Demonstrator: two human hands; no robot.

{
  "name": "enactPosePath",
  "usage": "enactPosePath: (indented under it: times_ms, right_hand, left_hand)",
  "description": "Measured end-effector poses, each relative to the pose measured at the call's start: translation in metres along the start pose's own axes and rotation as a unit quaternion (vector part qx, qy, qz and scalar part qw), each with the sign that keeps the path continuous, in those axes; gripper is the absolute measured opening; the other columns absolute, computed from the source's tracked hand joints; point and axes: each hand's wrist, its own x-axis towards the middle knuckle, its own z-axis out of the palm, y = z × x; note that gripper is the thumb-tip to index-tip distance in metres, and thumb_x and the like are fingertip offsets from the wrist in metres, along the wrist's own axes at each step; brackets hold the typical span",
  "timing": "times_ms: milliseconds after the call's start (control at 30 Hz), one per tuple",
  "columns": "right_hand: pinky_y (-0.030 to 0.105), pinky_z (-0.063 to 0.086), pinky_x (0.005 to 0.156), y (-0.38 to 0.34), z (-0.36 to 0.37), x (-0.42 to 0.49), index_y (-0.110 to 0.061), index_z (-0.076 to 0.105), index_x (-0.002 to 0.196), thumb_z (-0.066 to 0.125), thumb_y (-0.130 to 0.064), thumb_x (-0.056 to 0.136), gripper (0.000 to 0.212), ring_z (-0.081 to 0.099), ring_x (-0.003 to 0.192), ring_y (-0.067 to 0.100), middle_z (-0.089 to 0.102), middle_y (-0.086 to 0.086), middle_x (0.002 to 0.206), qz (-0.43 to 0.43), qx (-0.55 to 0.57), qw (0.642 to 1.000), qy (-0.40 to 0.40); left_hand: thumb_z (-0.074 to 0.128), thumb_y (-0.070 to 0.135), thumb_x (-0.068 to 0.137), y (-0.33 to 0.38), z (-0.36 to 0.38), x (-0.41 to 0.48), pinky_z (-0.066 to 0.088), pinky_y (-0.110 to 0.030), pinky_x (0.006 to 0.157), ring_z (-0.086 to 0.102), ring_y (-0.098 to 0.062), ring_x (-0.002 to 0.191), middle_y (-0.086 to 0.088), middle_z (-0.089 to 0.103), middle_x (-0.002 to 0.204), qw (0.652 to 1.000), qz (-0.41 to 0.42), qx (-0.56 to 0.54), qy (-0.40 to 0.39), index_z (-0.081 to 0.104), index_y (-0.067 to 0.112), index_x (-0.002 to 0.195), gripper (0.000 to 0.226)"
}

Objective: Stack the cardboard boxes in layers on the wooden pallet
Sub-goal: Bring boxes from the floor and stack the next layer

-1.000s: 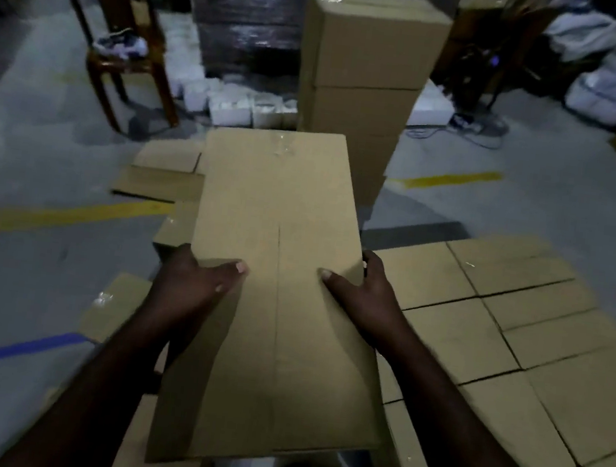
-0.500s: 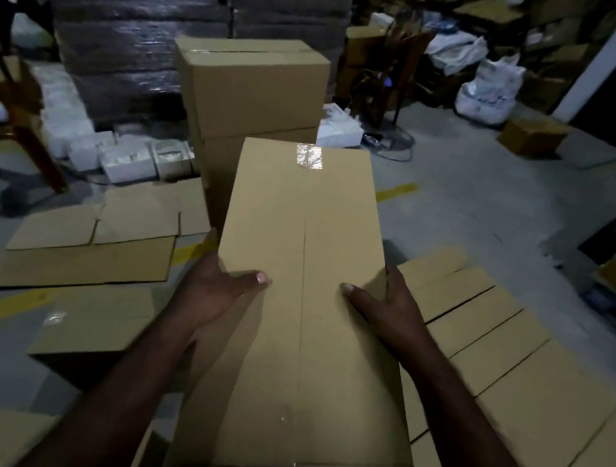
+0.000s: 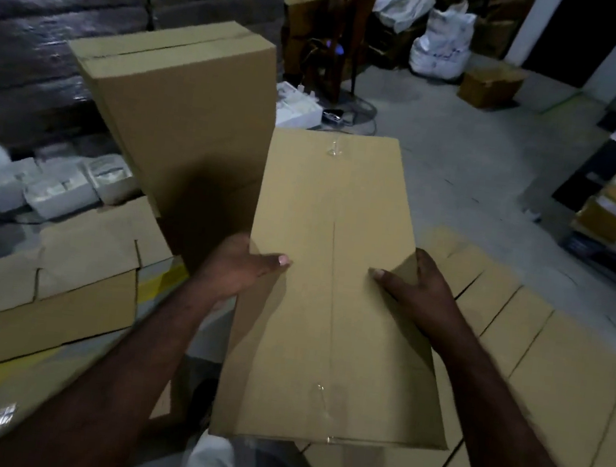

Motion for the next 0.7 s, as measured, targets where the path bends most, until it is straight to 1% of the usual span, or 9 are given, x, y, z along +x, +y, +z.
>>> enactPosePath:
  times_ms: [67,233,333,367,467,533,600,633,700]
  right_hand:
    - [0.04,0.053,0.098,-0.001,0.015,0.024,-0.036,0.052,0.134,0.077,-0.063,0.074,0.071,0.062,0.112,0.011,0.065,-0.016,0.124,0.014,0.003,1.0,0.015]
    - [0.03,0.051,0.088,-0.026,0.058,0.076,-0.033,0.052,0.135,0.077,-0.05,0.083,0.06,0.06,0.11,0.005,0.064,-0.016,0.123,0.042,0.015,0.997,0.056]
    - [0.011,0.049,0.073,-0.046,0.076,0.102,-0.031,0.055,0.128,0.077,-0.042,0.085,0.049,0.061,0.098,-0.009,0.065,-0.02,0.115,0.053,0.037,0.994,0.084]
    - [0.009,0.049,0.071,-0.05,0.081,0.113,-0.03,0.056,0.126,0.077,-0.041,0.085,0.048,0.062,0.095,-0.01,0.066,-0.018,0.114,0.054,0.04,0.994,0.09]
    - [0.032,0.056,0.086,-0.059,0.086,0.136,-0.03,0.056,0.125,0.077,-0.055,0.078,0.057,0.065,0.102,0.007,0.068,-0.013,0.114,0.066,0.031,0.99,0.124]
    - [0.041,0.055,0.092,-0.064,0.085,0.149,-0.03,0.053,0.13,0.075,-0.066,0.071,0.072,0.063,0.108,0.012,0.066,-0.011,0.119,0.068,0.02,0.988,0.136]
    - [0.041,0.054,0.093,-0.07,0.082,0.161,-0.025,0.049,0.137,0.074,-0.07,0.07,0.084,0.059,0.114,0.015,0.062,-0.009,0.128,0.083,0.015,0.985,0.15]
    - [0.036,0.053,0.09,-0.071,0.08,0.168,-0.023,0.048,0.138,0.075,-0.065,0.074,0.081,0.058,0.115,0.015,0.06,-0.009,0.13,0.092,0.014,0.983,0.157]
    - [0.023,0.049,0.077,-0.069,0.076,0.181,-0.023,0.05,0.132,0.075,-0.049,0.084,0.06,0.06,0.11,0.011,0.063,-0.012,0.122,0.096,0.014,0.981,0.17]
  left_hand:
    - [0.083,0.046,0.076,-0.003,-0.015,0.038,0.057,-0.037,0.087,0.069,-0.013,0.098,0.008,0.074,0.104,1.0,-0.003,0.015,-0.025,0.07,0.023,0.112,0.045]
    - [0.083,0.067,0.058,0.013,-0.06,0.119,0.056,-0.047,0.091,0.069,-0.021,0.101,0.001,0.073,0.11,0.996,-0.009,0.054,-0.065,0.069,0.018,0.114,0.075]
    - [0.081,0.052,0.071,0.033,-0.082,0.16,0.057,-0.05,0.089,0.072,-0.028,0.094,-0.006,0.076,0.098,0.993,0.021,0.063,-0.1,0.073,0.015,0.102,0.049]
    - [0.08,0.053,0.07,0.039,-0.088,0.176,0.056,-0.052,0.089,0.072,-0.031,0.093,-0.01,0.076,0.097,0.992,0.03,0.067,-0.107,0.074,0.012,0.101,0.052]
    - [0.075,0.068,0.053,0.051,-0.093,0.216,0.056,-0.055,0.089,0.072,-0.032,0.091,-0.013,0.076,0.097,0.989,0.05,0.072,-0.117,0.072,0.004,0.107,0.084]
    - [0.075,0.071,0.05,0.056,-0.091,0.241,0.057,-0.053,0.087,0.073,-0.026,0.087,-0.007,0.077,0.092,0.99,0.047,0.075,-0.111,0.07,0.01,0.106,0.083]
    - [0.078,0.064,0.057,0.066,-0.086,0.259,0.058,-0.052,0.079,0.072,-0.026,0.076,-0.009,0.075,0.08,0.989,0.056,0.077,-0.114,0.069,0.005,0.091,0.068]
    - [0.079,0.059,0.062,0.07,-0.082,0.268,0.057,-0.05,0.075,0.07,-0.027,0.071,-0.01,0.072,0.075,0.989,0.06,0.076,-0.113,0.066,0.005,0.085,0.06]
    - [0.08,0.053,0.07,0.078,-0.072,0.288,0.055,-0.042,0.069,0.067,-0.024,0.069,-0.01,0.068,0.079,0.989,0.059,0.081,-0.112,0.06,0.007,0.095,0.056]
